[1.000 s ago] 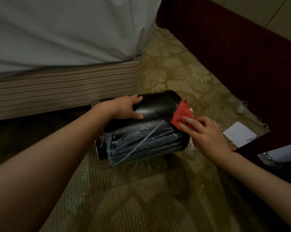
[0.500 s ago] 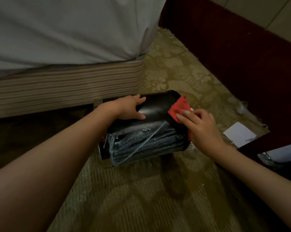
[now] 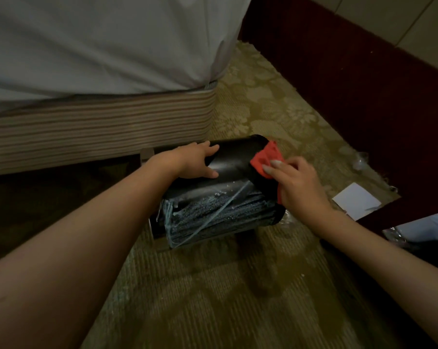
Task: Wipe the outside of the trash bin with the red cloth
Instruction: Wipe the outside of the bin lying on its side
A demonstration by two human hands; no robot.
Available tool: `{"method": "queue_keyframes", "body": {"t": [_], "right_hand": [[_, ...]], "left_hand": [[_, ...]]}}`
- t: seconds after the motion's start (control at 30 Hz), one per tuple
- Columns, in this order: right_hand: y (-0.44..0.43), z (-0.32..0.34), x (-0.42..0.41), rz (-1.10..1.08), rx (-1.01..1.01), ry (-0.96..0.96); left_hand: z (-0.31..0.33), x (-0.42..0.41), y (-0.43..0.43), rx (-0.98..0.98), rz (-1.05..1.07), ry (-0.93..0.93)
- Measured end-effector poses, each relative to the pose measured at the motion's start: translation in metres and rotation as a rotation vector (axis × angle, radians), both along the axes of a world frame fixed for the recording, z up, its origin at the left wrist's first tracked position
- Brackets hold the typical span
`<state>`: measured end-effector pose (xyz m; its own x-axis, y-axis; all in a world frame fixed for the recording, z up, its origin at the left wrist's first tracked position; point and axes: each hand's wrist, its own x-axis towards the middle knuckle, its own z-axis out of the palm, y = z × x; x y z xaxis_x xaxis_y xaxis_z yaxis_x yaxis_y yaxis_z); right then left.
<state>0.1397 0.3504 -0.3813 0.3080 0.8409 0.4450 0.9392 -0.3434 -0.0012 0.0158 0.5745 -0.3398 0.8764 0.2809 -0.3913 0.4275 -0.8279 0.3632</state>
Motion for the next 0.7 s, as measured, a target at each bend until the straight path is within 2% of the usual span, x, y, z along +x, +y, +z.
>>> {"method": "queue_keyframes", "body": {"t": [0.13,0.33,0.47,0.57,0.7], "right_hand": [[-0.023,-0.009,-0.002,0.089,-0.014,-0.079],[0.044,0.005,-0.022,0.236,-0.022,-0.117],[-0.009,0.002,0.007,0.256,-0.095,-0.144],[-0.047,0.003,0.022,0.239,-0.235,-0.218],[-0.008,0.004,0.002,0.244,-0.143,-0.229]], "left_hand": [[-0.003,0.002,0.000,-0.001,0.009,-0.017],[-0.009,0.005,0.010,-0.047,0.028,-0.034],[-0.005,0.005,0.014,-0.075,0.037,-0.046],[-0.001,0.007,0.013,-0.049,0.033,-0.027],[-0.001,0.007,0.011,-0.057,0.023,-0.034]]}}
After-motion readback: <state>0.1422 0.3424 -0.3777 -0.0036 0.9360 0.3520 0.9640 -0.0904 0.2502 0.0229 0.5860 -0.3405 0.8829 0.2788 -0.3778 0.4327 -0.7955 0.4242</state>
